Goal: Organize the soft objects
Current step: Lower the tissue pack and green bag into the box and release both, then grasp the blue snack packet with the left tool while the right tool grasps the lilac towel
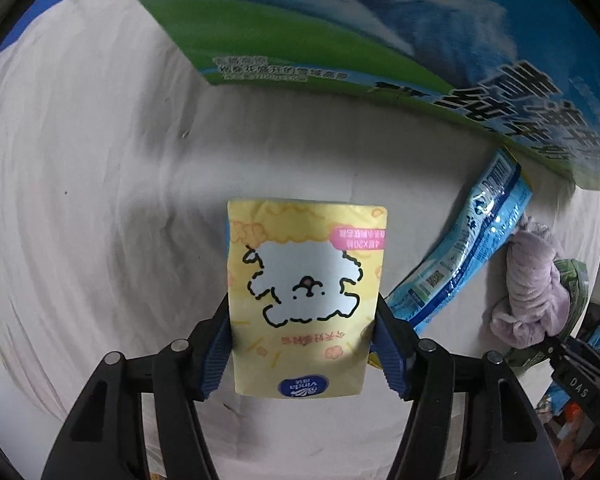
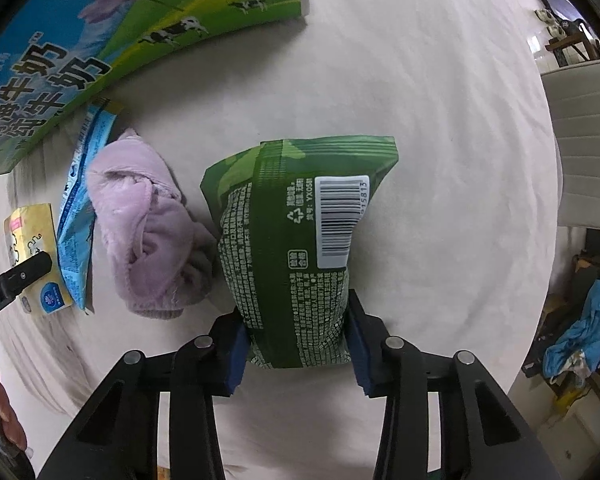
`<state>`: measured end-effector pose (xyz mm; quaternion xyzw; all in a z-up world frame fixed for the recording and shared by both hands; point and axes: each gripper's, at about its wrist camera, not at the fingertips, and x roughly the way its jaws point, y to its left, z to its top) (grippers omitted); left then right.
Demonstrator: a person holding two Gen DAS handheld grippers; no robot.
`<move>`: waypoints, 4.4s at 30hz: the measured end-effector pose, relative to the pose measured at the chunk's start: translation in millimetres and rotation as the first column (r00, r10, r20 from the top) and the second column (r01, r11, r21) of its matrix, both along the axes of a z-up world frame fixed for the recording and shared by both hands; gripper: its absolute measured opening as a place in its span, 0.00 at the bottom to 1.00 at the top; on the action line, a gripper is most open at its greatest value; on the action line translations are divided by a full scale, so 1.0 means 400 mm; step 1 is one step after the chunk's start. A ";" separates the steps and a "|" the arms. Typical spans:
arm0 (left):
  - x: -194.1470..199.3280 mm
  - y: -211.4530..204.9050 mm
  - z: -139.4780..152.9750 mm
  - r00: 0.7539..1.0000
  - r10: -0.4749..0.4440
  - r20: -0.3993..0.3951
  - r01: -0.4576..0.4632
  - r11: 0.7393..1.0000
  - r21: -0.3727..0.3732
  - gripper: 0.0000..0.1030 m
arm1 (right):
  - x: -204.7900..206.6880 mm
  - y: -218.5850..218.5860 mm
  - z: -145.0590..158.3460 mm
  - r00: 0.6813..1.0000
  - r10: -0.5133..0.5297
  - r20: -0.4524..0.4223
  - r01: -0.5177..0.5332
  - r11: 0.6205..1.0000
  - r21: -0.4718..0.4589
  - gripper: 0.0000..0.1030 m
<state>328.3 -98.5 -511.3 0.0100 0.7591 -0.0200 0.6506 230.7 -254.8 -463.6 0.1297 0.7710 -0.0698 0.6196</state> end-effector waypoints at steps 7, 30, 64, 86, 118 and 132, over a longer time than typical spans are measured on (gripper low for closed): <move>-0.048 0.077 0.155 0.997 -0.012 0.070 0.016 0.999 -0.044 0.59 | 0.001 -0.008 0.080 0.999 0.005 0.043 -0.006 1.000 0.025 0.40; 0.041 0.009 0.613 0.949 -0.055 0.311 0.141 0.955 -0.259 0.59 | 0.214 0.067 0.595 0.920 0.061 0.387 -0.147 0.970 0.196 0.39; 0.380 0.076 0.385 0.994 -0.026 0.104 0.033 0.997 -0.071 0.59 | 0.567 0.188 0.236 0.981 0.138 0.135 -0.155 0.979 0.129 0.58; 0.043 0.086 0.608 0.946 -0.066 0.318 0.084 0.995 -0.044 0.59 | 0.255 0.128 0.421 0.951 0.177 0.253 -0.212 0.970 0.119 0.94; -0.043 -0.045 0.160 0.974 -0.220 0.052 0.224 0.972 -0.066 0.36 | 0.069 0.116 0.126 0.967 0.241 0.076 -0.245 0.968 0.051 0.93; -0.146 0.095 0.163 1.000 -0.008 0.013 0.008 0.998 -0.068 0.33 | 0.109 0.160 0.089 0.972 0.224 0.075 -0.228 0.973 0.042 0.92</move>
